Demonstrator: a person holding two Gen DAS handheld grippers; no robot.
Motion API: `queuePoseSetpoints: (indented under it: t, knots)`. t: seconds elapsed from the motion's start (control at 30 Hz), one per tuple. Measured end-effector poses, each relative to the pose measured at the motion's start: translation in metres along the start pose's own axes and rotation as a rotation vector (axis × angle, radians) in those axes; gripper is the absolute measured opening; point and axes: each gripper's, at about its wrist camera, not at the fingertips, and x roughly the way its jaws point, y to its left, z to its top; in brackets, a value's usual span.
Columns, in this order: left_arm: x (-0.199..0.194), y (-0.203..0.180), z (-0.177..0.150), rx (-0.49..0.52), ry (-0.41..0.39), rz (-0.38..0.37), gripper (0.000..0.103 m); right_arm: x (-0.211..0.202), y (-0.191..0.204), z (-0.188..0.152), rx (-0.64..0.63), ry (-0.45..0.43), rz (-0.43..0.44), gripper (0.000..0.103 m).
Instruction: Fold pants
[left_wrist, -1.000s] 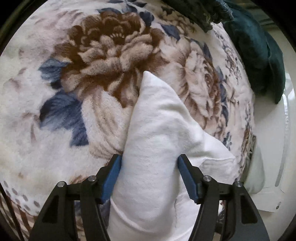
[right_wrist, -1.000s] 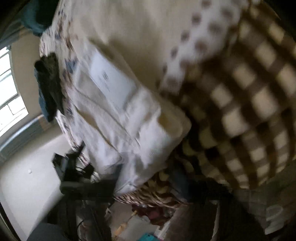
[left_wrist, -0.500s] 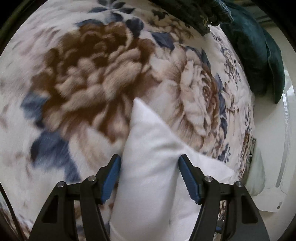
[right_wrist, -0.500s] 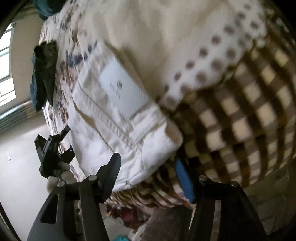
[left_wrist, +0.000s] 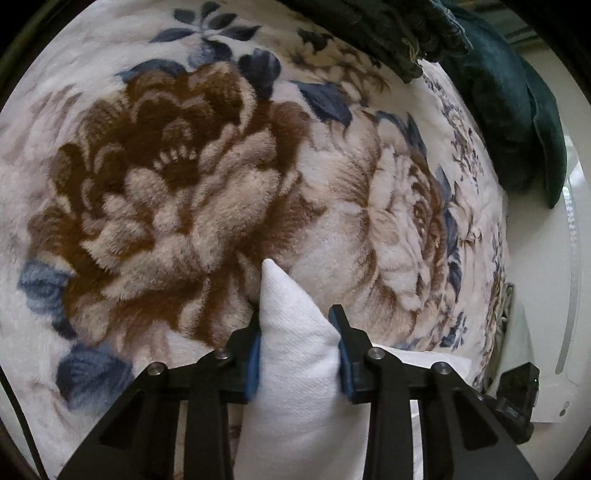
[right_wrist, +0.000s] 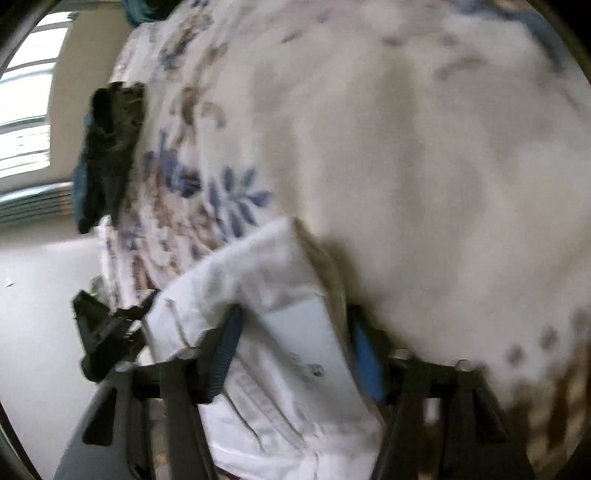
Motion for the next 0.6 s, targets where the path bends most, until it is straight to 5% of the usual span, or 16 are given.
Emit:
queuePoseSetpoints:
  t: [0.07,0.3,0.4,0.5,0.53,0.6]
  knots:
    - [0.001,0.007,0.002,-0.032,0.013,-0.016,0.029,-0.004,0.007,0.003,-0.038,-0.025,-0.024,0.012]
    - [0.007,0.01,0.005,-0.074,0.03,-0.02,0.029,0.004,-0.009,0.016,0.069,-0.02,-0.017,0.012]
    - [-0.006,0.005,0.002,-0.077,0.034,-0.029,0.035,-0.005,-0.015,0.015,0.097,0.05,0.011,0.037]
    - [-0.025,0.003,-0.006,-0.101,0.04,-0.05,0.046,-0.029,-0.025,0.001,0.104,0.046,0.051,0.075]
    - [-0.033,0.001,-0.01,-0.09,0.027,-0.046,0.049,-0.038,-0.029,-0.007,0.112,0.045,0.056,0.082]
    - [-0.051,-0.005,-0.023,-0.047,-0.038,-0.011,0.054,-0.052,-0.04,-0.028,0.141,0.041,0.073,0.082]
